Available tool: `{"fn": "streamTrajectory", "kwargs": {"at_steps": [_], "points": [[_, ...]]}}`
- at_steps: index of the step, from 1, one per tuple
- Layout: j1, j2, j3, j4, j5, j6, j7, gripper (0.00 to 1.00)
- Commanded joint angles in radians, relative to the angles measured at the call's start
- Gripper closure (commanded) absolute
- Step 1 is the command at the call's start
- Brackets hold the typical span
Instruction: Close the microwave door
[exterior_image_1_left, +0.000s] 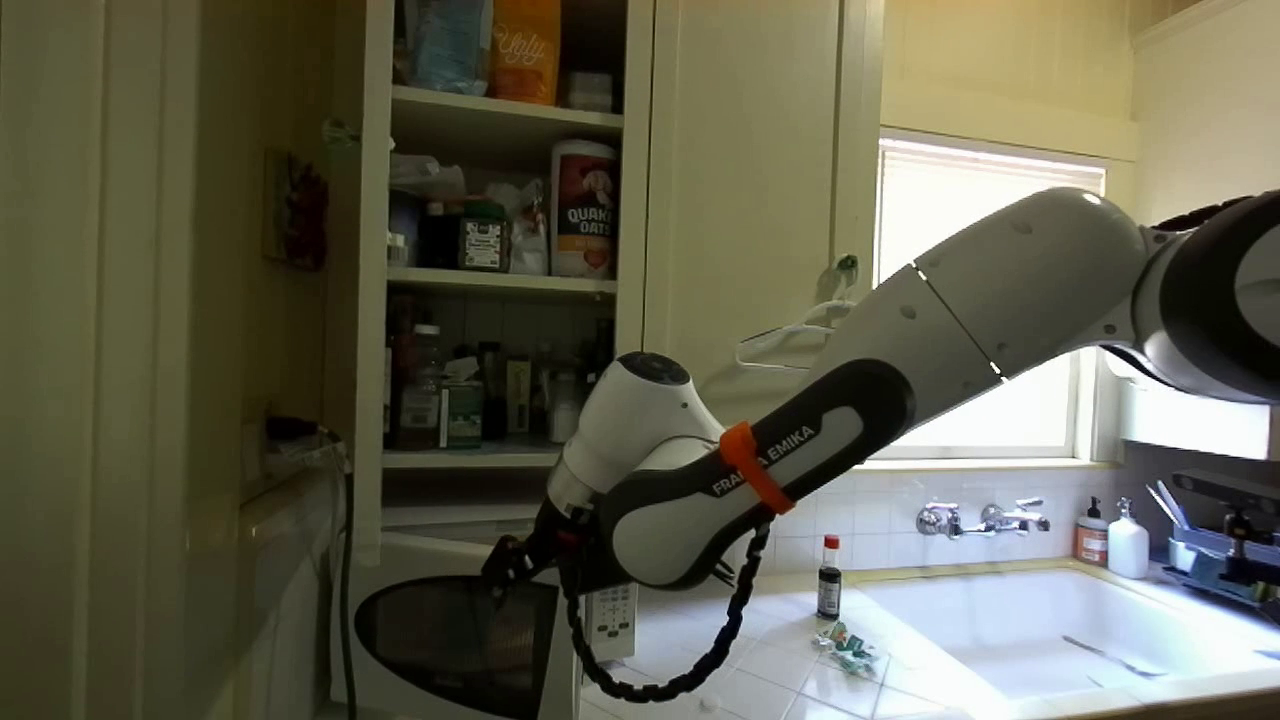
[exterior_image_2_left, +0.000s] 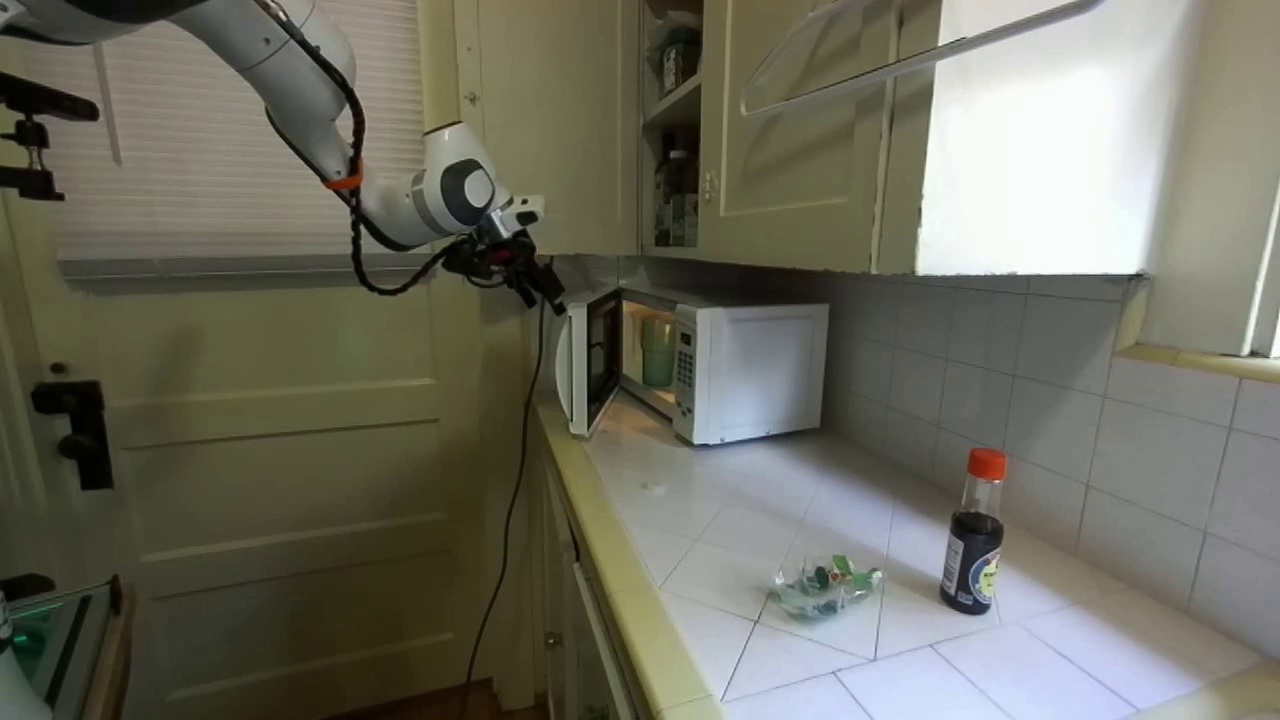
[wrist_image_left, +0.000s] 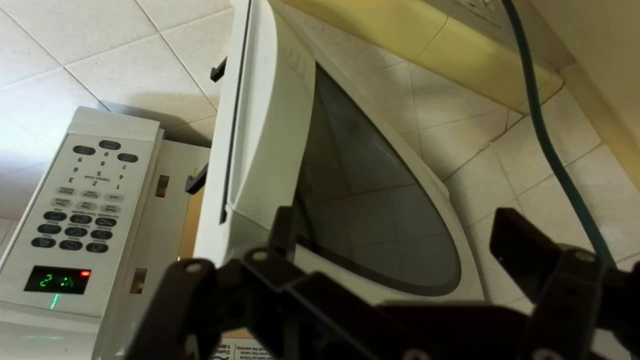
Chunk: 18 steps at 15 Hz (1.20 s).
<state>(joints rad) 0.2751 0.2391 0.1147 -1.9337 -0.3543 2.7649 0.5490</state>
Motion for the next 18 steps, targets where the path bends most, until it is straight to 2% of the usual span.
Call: {"fn": "streamTrajectory", "kwargs": {"at_steps": [1, 3, 6, 10, 11, 14, 16, 18], "points": [[-0.006, 0.115, -0.005, 0.112, 0.012, 0.06, -0.003, 0.0], [-0.004, 0.187, -0.007, 0.196, 0.016, 0.045, 0.003, 0.0], [0.025, 0.284, -0.057, 0.31, -0.021, 0.033, 0.078, 0.0], [0.086, 0.387, -0.186, 0.45, -0.079, 0.044, 0.211, 0.0], [0.135, 0.41, -0.258, 0.485, -0.042, 0.044, 0.207, 0.0], [0.18, 0.488, -0.356, 0.608, -0.049, 0.009, 0.25, 0.0], [0.195, 0.536, -0.389, 0.684, -0.045, -0.017, 0.244, 0.0], [0.19, 0.575, -0.38, 0.743, -0.036, -0.076, 0.221, 0.0]]}}
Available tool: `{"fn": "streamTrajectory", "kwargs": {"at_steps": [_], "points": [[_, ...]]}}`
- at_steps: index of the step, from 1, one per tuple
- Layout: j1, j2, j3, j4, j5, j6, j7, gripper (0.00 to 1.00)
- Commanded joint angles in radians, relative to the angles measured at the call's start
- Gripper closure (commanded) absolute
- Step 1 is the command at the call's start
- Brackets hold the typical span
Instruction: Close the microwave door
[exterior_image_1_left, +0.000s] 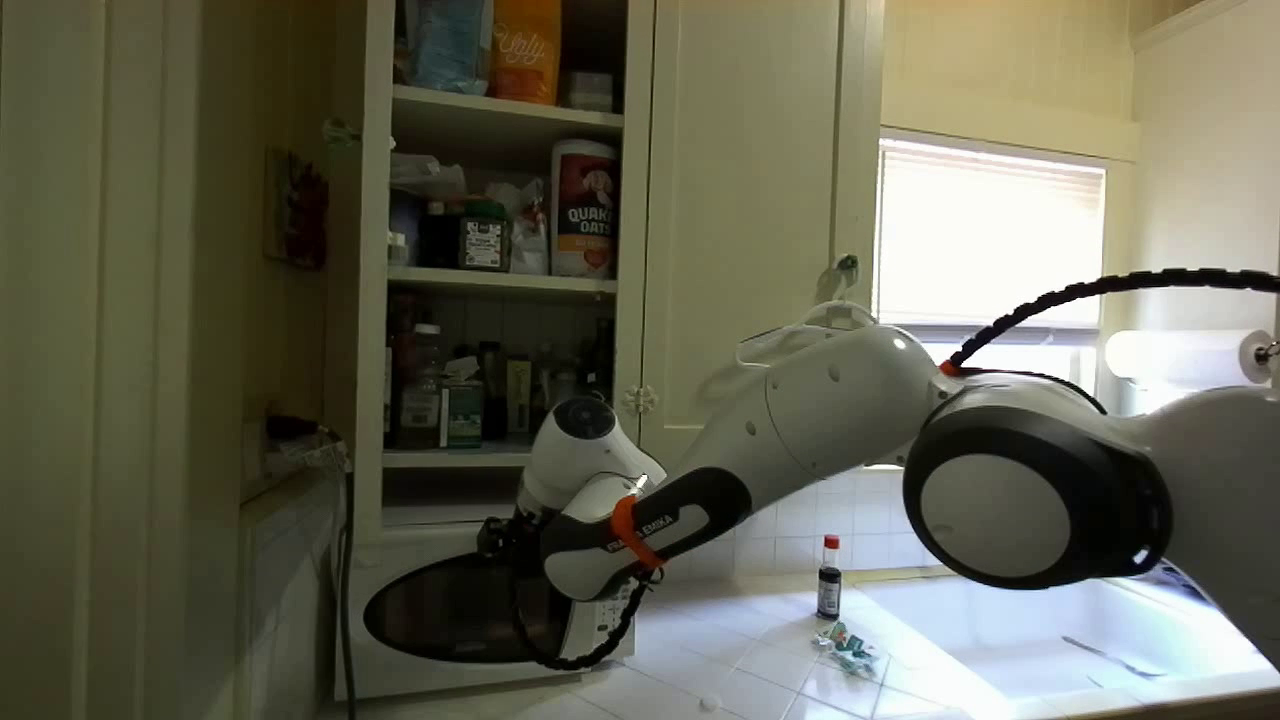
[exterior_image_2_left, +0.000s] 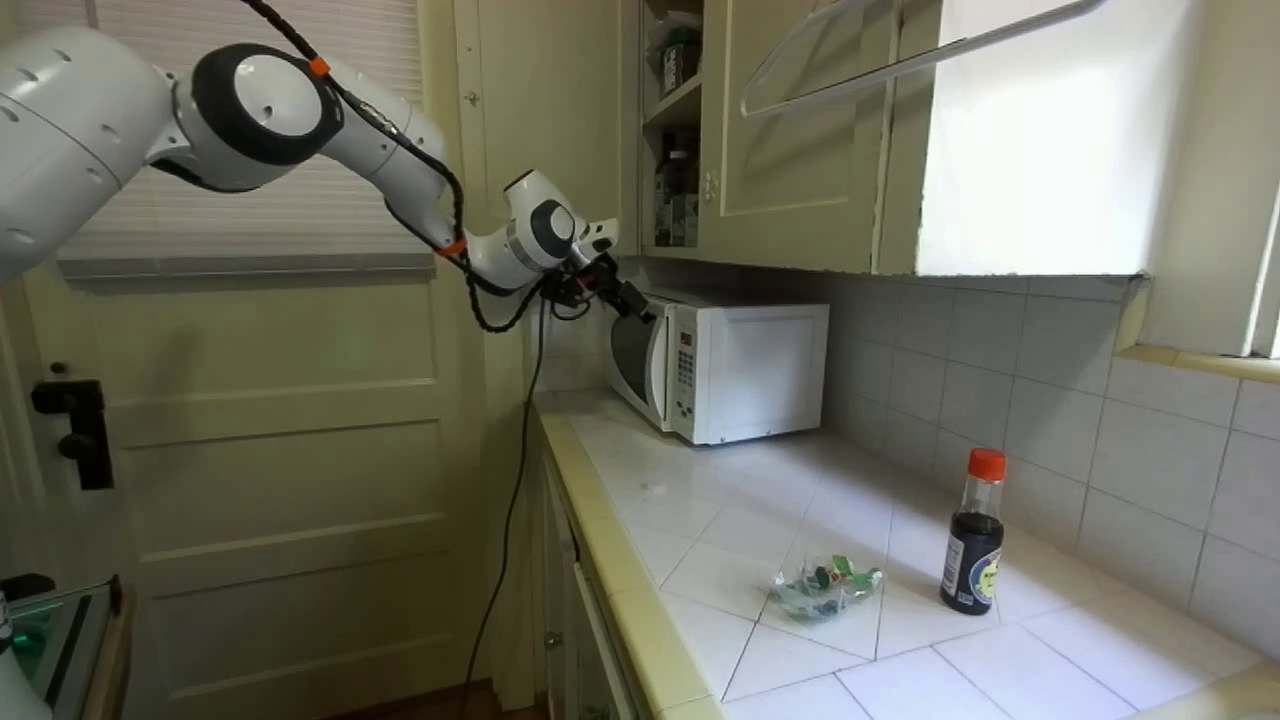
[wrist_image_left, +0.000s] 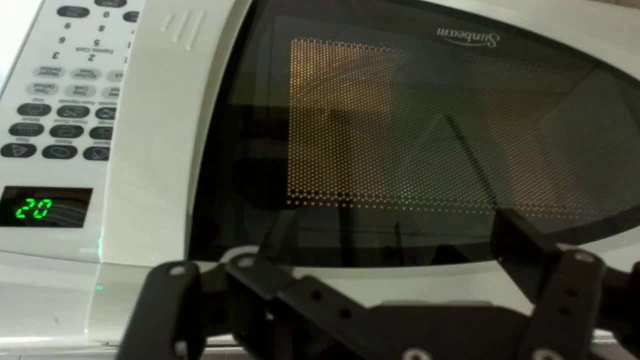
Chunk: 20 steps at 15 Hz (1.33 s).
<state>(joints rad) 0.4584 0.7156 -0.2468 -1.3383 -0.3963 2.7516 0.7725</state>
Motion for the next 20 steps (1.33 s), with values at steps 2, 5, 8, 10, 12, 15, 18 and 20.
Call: {"fn": "streamTrajectory", "kwargs": {"at_steps": [2, 5, 8, 10, 12, 15, 18, 20], "points": [[-0.005, 0.141, -0.005, 0.22, 0.012, -0.126, -0.018, 0.0], [-0.015, 0.215, -0.022, 0.351, -0.001, -0.198, -0.003, 0.0], [-0.034, 0.277, -0.024, 0.454, 0.001, -0.281, -0.004, 0.0], [-0.045, 0.316, -0.019, 0.524, 0.005, -0.33, -0.008, 0.0], [-0.062, 0.352, -0.019, 0.588, 0.01, -0.37, -0.019, 0.0], [-0.082, 0.37, 0.038, 0.634, 0.047, -0.449, -0.103, 0.0], [-0.064, 0.259, 0.158, 0.475, 0.117, -0.416, -0.221, 0.0], [-0.069, 0.16, 0.224, 0.332, 0.139, -0.396, -0.267, 0.0]]}}
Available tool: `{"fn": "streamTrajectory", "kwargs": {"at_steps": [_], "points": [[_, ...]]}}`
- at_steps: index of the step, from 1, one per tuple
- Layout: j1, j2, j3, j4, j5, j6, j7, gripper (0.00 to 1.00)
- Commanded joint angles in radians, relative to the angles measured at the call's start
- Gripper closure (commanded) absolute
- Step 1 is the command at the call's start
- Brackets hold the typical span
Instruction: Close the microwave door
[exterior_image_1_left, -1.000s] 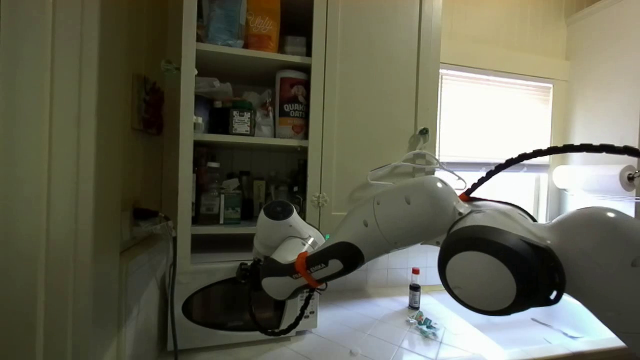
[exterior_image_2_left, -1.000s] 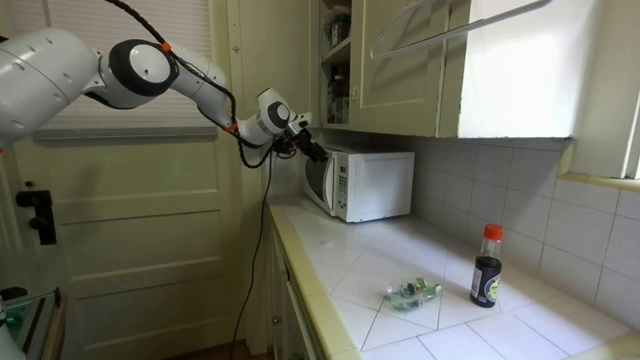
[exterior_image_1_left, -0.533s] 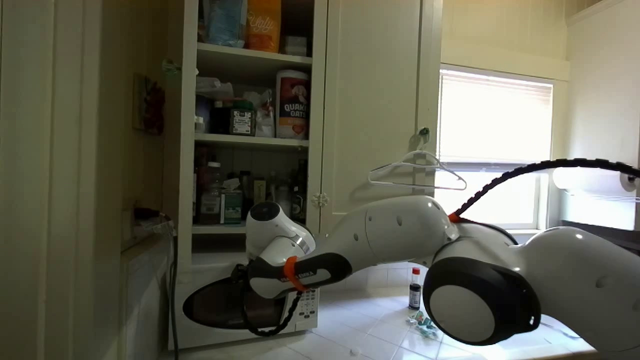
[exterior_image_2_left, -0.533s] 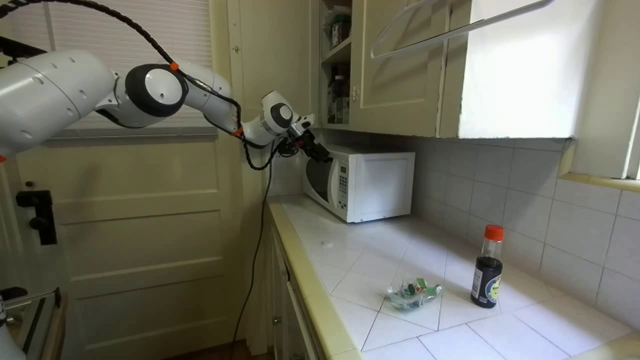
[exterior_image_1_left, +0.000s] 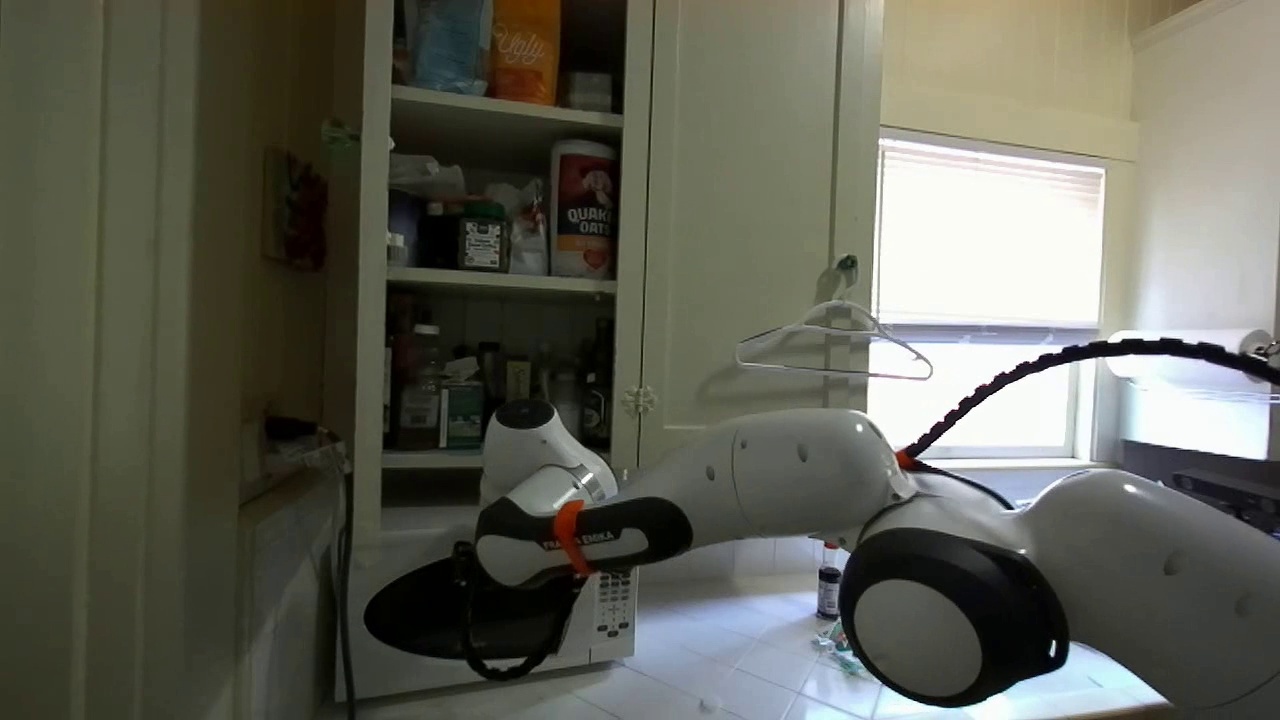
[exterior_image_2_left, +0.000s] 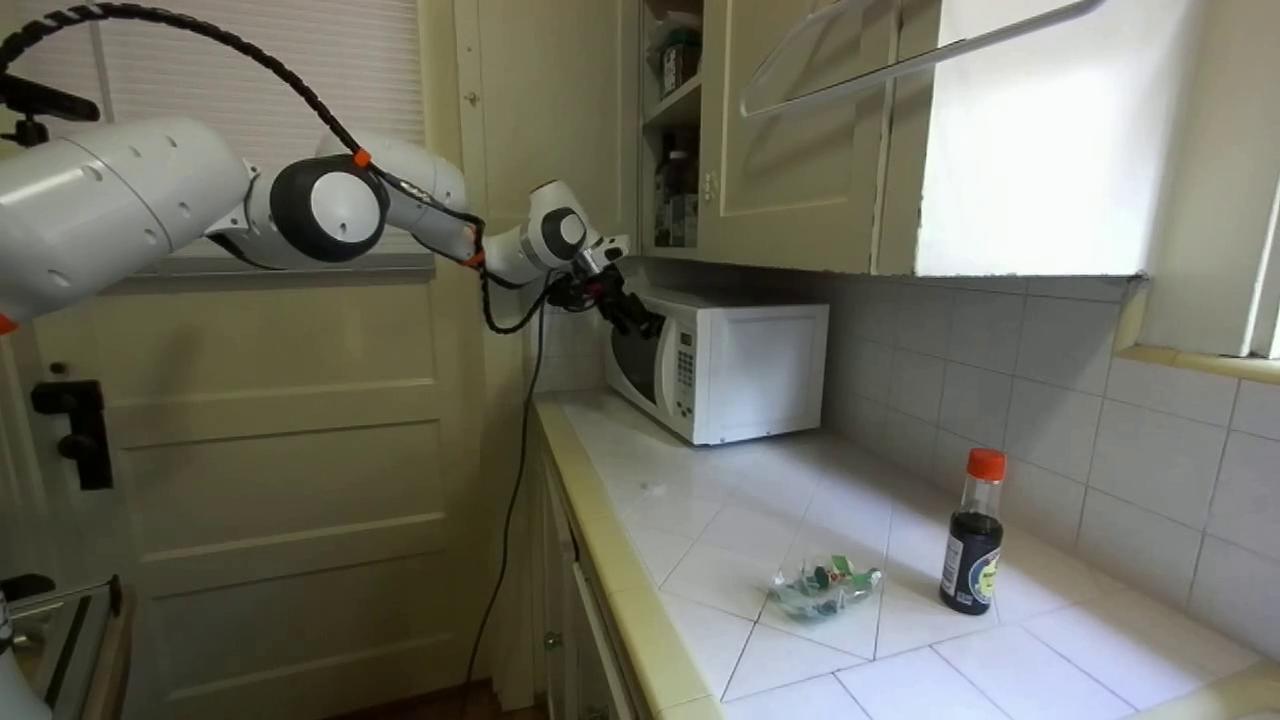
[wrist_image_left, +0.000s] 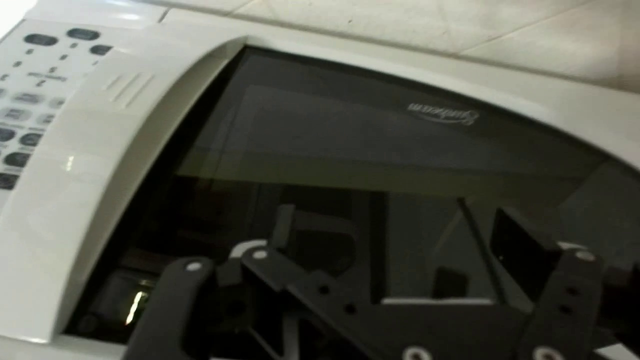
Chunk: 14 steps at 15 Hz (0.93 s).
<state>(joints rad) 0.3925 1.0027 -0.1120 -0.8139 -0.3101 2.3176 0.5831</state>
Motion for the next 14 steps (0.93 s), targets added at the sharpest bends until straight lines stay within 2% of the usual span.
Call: {"fn": "streamTrajectory", "kwargs": {"at_steps": [1, 3, 5, 10, 12, 13, 14], "points": [[-0.015, -0.152, 0.129, -0.226, 0.07, 0.048, -0.104, 0.0], [-0.048, -0.206, 0.209, -0.303, 0.114, 0.051, -0.159, 0.0], [-0.079, -0.266, 0.265, -0.384, 0.166, -0.007, -0.171, 0.0], [-0.115, -0.42, 0.248, -0.605, 0.188, -0.177, -0.08, 0.0], [-0.123, -0.491, 0.228, -0.699, 0.17, -0.245, -0.029, 0.0], [-0.102, -0.524, 0.186, -0.74, 0.194, -0.282, -0.021, 0.0], [-0.107, -0.561, 0.18, -0.787, 0.194, -0.322, -0.007, 0.0]]}}
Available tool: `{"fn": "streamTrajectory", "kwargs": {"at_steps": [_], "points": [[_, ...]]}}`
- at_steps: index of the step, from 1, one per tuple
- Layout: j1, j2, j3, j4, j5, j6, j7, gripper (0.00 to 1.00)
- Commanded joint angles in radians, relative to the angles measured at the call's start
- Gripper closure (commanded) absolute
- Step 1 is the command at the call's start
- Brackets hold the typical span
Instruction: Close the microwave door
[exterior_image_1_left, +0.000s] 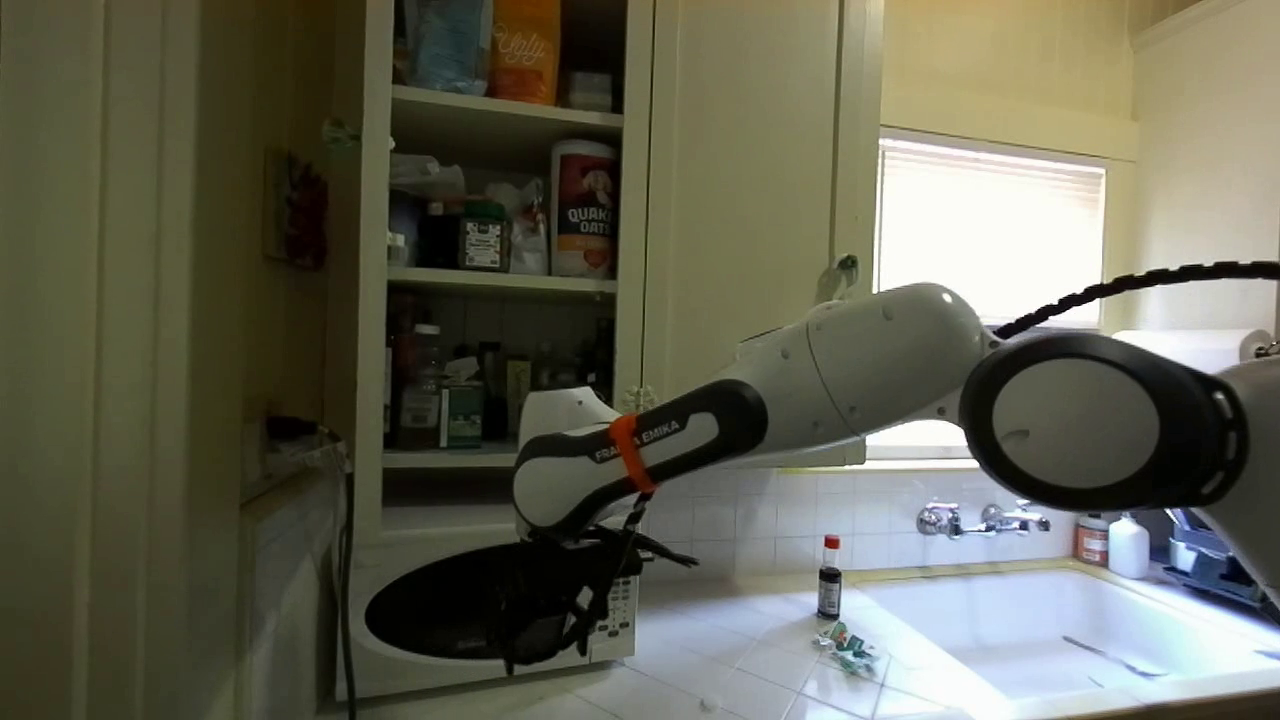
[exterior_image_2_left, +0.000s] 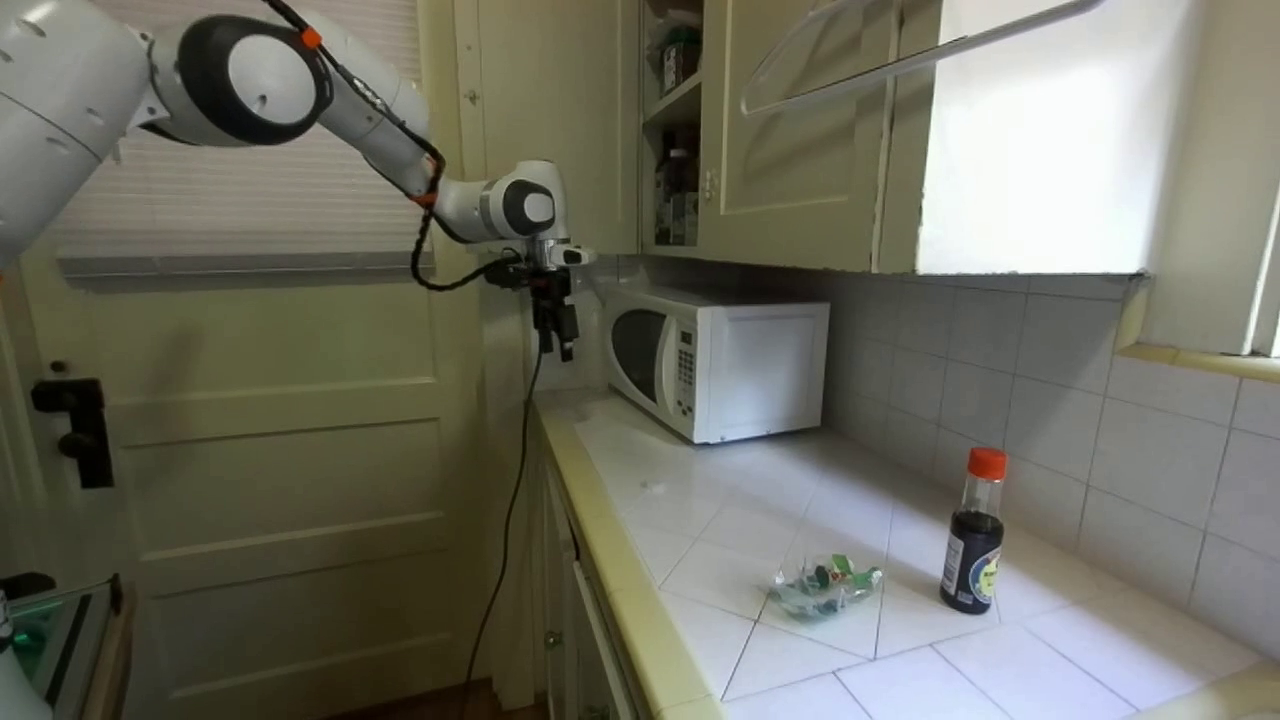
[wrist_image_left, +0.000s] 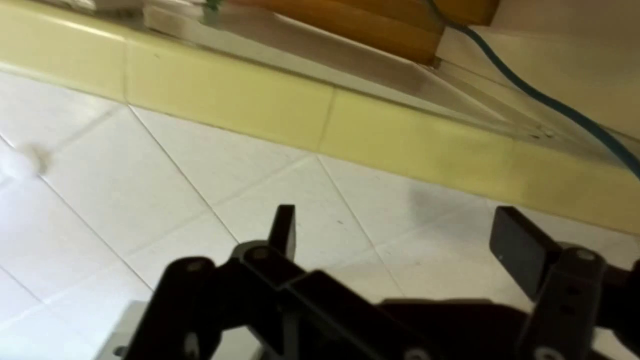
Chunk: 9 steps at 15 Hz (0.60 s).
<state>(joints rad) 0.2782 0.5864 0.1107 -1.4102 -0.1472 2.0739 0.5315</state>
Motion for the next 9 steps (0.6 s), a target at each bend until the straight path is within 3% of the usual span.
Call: {"fn": "streamTrajectory", "kwargs": {"at_steps": [1, 5, 7, 8, 9], "points": [[0.004, -0.181, -0.049, -0.237, 0.031, -0.123, 0.055, 0.0], [-0.013, -0.338, -0.065, -0.433, 0.021, -0.217, 0.14, 0.0], [-0.019, -0.427, -0.068, -0.537, -0.021, -0.195, 0.182, 0.0], [-0.026, -0.306, -0.053, -0.389, -0.007, -0.221, 0.144, 0.0], [-0.032, -0.344, -0.051, -0.434, -0.01, -0.22, 0.157, 0.0]]}}
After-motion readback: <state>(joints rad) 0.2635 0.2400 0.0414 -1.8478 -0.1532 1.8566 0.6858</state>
